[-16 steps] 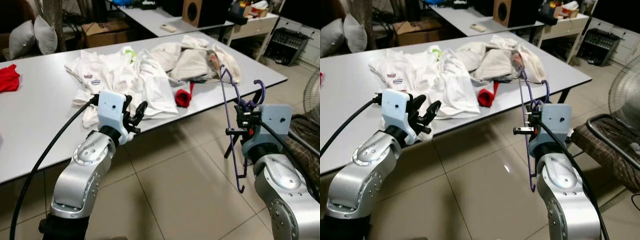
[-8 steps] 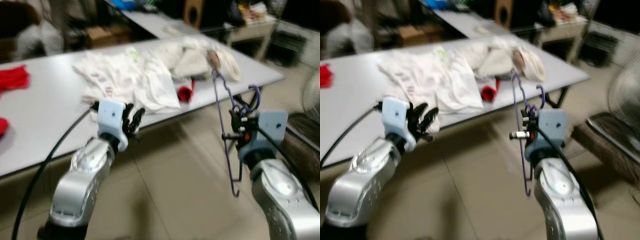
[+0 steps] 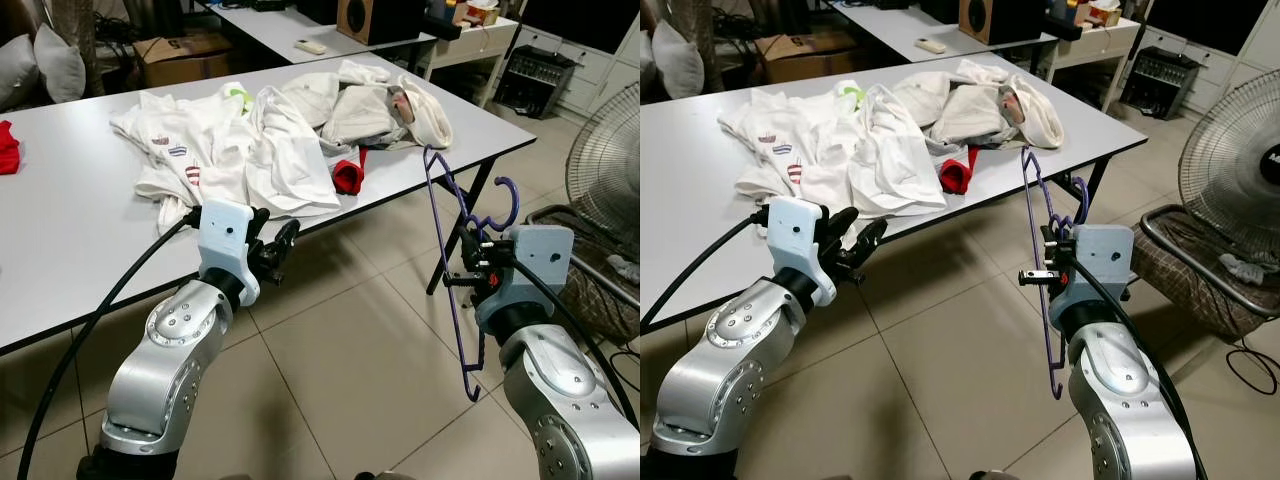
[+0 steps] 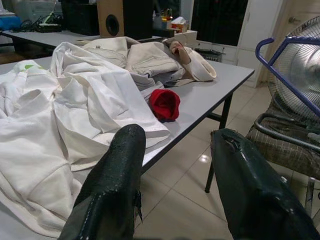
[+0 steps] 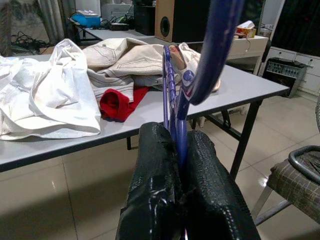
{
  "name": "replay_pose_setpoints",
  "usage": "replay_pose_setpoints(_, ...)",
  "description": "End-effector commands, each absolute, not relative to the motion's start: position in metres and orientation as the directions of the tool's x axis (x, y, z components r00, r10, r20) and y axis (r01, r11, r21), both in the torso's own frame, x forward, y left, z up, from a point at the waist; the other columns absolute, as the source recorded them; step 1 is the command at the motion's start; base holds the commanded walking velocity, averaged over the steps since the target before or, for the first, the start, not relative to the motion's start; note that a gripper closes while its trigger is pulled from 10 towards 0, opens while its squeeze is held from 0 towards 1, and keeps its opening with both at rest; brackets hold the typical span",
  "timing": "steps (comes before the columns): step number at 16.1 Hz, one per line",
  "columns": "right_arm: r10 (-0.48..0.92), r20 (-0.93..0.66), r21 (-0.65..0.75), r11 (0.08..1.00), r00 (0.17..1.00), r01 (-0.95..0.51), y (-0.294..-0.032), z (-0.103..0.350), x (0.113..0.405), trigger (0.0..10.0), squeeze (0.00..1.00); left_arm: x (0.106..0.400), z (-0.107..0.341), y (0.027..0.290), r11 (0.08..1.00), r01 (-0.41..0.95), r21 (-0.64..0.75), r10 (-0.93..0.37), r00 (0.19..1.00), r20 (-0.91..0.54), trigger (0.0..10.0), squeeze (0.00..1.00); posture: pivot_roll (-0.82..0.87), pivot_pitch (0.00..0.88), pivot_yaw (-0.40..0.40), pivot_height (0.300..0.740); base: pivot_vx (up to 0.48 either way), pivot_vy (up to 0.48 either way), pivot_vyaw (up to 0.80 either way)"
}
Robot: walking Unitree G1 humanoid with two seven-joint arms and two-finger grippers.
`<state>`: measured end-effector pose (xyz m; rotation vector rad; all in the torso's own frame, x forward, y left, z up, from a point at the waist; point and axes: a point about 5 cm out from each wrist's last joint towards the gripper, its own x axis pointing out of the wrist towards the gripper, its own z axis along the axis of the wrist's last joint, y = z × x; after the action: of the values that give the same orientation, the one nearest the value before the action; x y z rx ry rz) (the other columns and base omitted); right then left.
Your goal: Hang hanger
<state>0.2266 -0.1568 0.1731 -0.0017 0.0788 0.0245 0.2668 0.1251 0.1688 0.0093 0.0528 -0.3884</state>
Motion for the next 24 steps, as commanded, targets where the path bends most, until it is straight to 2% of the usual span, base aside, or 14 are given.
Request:
replay_pose_setpoints(1, 0.014, -0.081, -0.010, 1.000, 0.997, -0.015, -0.160, 0.172, 0.228, 10.0, 0.00, 0.267, 0.171, 0.126, 0.929, 0.370, 0.020, -0.369, 0.928, -0.046, 10.0, 1.00, 0.00, 0.003, -0.017, 0.740, 0.000, 0.000, 0.00)
replay_pose_setpoints(5, 0.084, -0.094, -0.075, 0.993, 0.992, -0.091, -0.160, 0.175, 0.231, 10.0, 0.00, 0.273, 0.170, 0.136, 0.959, 0.275, 0.063, -0.272, 0.961, -0.043, 10.0, 1.00, -0.01, 0.008, -0.020, 0.740, 0.139, 0.000, 0.00)
replay_pose_setpoints(24, 0.081, -0.078, -0.068, 0.994, 0.994, -0.087, -0.162, 0.175, 0.236, 10.0, 0.00, 0.280, 0.170, 0.133, 0.961, 0.272, 0.052, -0.271, 0.962, -0.034, 10.0, 1.00, -0.01, 0.000, -0.020, 0.740, 0.378, 0.000, 0.00)
